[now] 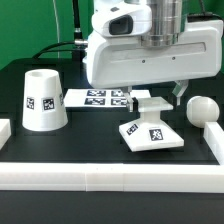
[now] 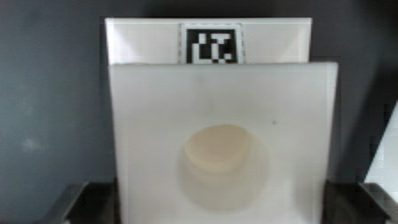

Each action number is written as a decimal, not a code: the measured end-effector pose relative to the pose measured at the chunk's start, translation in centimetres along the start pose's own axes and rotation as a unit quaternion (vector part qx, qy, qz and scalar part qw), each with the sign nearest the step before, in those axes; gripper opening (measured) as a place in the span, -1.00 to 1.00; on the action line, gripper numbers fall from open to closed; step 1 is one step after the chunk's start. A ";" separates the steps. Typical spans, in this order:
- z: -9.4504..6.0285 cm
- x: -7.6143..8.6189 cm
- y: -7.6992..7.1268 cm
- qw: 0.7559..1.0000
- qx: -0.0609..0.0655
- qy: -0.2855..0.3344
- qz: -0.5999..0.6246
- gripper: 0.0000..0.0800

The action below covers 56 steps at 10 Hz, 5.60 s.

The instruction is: Assemble lamp

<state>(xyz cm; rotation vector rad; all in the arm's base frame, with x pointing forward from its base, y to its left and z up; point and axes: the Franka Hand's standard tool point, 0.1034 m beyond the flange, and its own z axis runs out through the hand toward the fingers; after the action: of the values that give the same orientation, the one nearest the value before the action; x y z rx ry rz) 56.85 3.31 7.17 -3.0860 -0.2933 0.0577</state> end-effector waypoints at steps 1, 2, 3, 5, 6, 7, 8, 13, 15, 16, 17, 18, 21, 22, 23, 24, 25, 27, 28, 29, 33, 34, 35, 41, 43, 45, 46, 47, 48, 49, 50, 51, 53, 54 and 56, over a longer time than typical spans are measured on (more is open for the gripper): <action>0.0 0.0 0.0 1.000 0.000 0.000 0.000 0.34; 0.0 0.0 0.0 1.000 0.000 0.000 0.000 0.34; 0.2 0.1 -0.2 1.000 0.001 -0.001 -0.001 0.34; 0.7 2.3 -1.6 1.000 0.005 0.002 0.001 0.34; 1.1 3.6 -2.2 1.000 0.005 0.006 -0.003 0.34; 1.5 4.2 -2.6 1.000 0.006 0.008 -0.001 0.34; 1.5 5.1 -3.1 1.000 0.006 0.013 0.002 0.34; 1.4 7.8 -4.0 0.997 0.005 0.023 0.072 0.34; 1.4 8.0 -3.9 0.997 0.005 0.024 0.077 0.34; 1.4 8.0 -3.9 0.997 0.004 0.024 0.076 0.34; 1.4 8.0 -3.9 0.997 0.004 0.024 0.076 0.34; 1.4 8.0 -4.0 0.997 0.004 0.024 0.075 0.59; 0.8 6.2 -4.1 0.997 0.004 0.022 0.069 0.74; 0.5 4.7 -4.4 0.998 0.003 0.015 0.068 0.74; 0.3 3.4 -4.9 0.997 0.003 0.012 0.071 0.75; -0.1 2.2 -5.4 0.997 0.002 0.008 0.080 0.75; -0.3 1.5 -6.1 0.995 0.003 0.004 0.099 0.75; -0.2 1.2 -7.1 0.995 0.005 0.002 0.104 0.75; -0.2 1.2 -6.9 0.994 0.004 0.001 0.105 0.75; -0.2 1.2 -7.0 0.994 0.004 0.001 0.105 0.75; 1.0 -1.6 -9.1 0.980 0.022 -0.003 0.197 0.75; 1.0 -1.8 -10.0 0.978 0.029 -0.007 0.207 0.75; 1.1 -1.9 -10.4 0.977 0.034 -0.008 0.210 0.75; 1.4 -2.6 -10.5 0.981 0.055 -0.103 0.158 0.75; 1.5 -2.8 -11.0 0.973 0.067 -0.161 0.149 0.75; 1.7 -2.8 -10.8 0.964 0.071 -0.208 0.147 0.75; 1.7 -3.5 -10.8 0.955 0.074 -0.250 0.144 0.75; 2.0 -3.4 -10.8 0.947 0.078 -0.278 0.142 0.75; 2.3 -3.4 -10.9 0.943 0.079 -0.292 0.141 0.75; 2.4 -4.4 -11.3 0.927 0.080 -0.339 0.138 0.75; 2.9 -4.7 -11.5 0.918 0.081 -0.363 0.136 0.75; 3.3 -5.3 -11.6 0.905 0.083 -0.397 0.131 0.75; 4.2 -5.6 -11.7 0.888 0.085 -0.434 0.125 0.75; 4.7 -5.8 -11.8 0.886 0.085 -0.439 0.124 0.75; 5.6 -5.9 -12.2 0.891 0.083 -0.428 0.124 0.75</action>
Offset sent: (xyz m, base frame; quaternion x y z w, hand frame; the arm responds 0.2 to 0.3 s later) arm 0.0209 0.0183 -0.0090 0.0039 -0.0080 0.0038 1.0000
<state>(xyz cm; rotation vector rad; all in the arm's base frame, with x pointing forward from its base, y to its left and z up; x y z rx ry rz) 48.58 14.39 2.28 -2.6931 0.0974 1.3731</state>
